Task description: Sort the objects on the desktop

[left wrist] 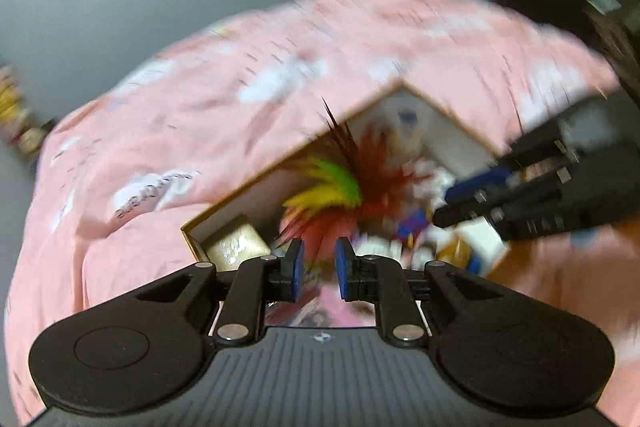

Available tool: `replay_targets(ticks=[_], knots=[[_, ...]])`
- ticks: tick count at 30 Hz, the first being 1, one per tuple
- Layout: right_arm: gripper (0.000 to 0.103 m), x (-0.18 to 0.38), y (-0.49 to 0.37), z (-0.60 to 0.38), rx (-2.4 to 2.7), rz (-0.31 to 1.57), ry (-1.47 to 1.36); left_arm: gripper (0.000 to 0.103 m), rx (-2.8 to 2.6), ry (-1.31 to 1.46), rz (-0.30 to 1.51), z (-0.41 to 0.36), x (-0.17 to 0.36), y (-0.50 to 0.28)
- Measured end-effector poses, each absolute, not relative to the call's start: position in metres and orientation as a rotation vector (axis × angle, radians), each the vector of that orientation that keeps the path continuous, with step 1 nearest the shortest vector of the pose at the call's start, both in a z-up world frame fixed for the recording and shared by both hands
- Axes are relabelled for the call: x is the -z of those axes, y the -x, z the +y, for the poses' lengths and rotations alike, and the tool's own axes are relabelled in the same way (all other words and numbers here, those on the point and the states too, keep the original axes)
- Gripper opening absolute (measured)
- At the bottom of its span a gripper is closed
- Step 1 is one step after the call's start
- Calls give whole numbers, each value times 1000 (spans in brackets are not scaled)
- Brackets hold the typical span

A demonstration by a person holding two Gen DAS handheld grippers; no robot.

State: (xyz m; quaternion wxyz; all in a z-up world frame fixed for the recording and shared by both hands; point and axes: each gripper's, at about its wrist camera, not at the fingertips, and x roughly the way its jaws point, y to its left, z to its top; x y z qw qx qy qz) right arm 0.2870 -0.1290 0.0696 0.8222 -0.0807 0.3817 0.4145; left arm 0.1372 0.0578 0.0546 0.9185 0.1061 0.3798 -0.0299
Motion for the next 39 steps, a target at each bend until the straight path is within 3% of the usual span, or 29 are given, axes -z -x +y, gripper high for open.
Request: replay_targets(ticks=[5,9,11,14,18,22,39], knots=[[24,-73,-272,-146,-764,782,176,27,-72,47,717,47,-61,-128],[26,-67,-259,-144,-711,737,244,57,-207,120,718,55,-37,-116],[34,-55,-254,-144,-717,738,216,57,-247,212,727,63,-21,-111],[34,-37,-247,-139,-675,718,216,58,-283,242,709,63,-7,-107],[40,-29,-241,-140,-687,714,220,70,-337,179,676,53,-3,-97],[45,-21,-240,-140,-673,710,190,73,-347,205,697,52,5,-93],[52,-9,-233,-137,-658,687,213,80,-341,179,783,45,24,-93]])
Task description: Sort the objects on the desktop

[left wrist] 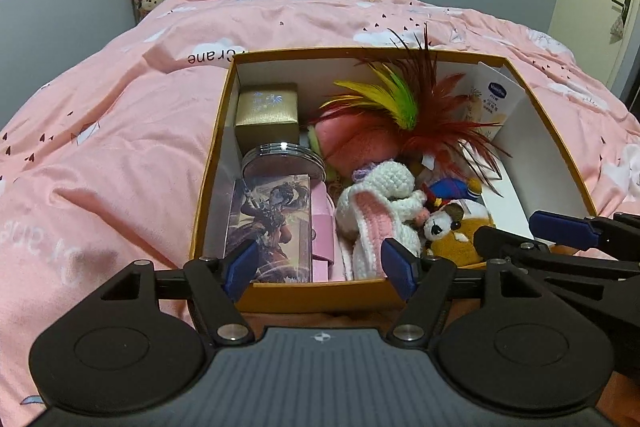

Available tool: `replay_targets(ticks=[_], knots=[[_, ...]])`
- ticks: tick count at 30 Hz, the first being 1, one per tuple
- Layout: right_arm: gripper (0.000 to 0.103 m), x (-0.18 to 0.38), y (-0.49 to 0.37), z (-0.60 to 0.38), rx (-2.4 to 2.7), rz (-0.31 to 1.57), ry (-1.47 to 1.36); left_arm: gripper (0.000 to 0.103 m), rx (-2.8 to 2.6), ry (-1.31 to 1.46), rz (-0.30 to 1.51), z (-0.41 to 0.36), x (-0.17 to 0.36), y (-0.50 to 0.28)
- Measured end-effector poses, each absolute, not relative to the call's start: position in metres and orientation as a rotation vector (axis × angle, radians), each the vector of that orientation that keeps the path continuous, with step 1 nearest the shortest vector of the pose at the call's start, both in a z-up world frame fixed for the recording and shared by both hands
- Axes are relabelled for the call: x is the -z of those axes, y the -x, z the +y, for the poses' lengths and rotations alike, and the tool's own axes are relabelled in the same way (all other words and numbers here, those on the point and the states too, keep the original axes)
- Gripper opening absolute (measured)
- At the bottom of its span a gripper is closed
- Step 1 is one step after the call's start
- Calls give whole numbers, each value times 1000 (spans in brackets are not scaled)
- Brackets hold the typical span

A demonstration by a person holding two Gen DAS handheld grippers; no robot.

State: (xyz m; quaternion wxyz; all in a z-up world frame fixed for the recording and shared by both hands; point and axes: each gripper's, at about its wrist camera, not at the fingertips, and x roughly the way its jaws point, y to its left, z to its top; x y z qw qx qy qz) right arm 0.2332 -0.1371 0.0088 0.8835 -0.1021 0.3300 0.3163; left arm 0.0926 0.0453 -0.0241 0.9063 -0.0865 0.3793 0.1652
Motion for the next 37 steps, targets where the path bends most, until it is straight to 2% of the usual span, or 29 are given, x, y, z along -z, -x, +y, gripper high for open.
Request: replay_targets(ticks=[21,25,37], knots=[[53,-11,-240,-135,-635,717,232,80,-359,173,819,43,24,-100],[58,-3,-237,-139,-638,686,217,80,-355,164,810,44,28,-97],[60,-3,-236,-138,-645,667,216,80,-363,134,772,43,24,-90]])
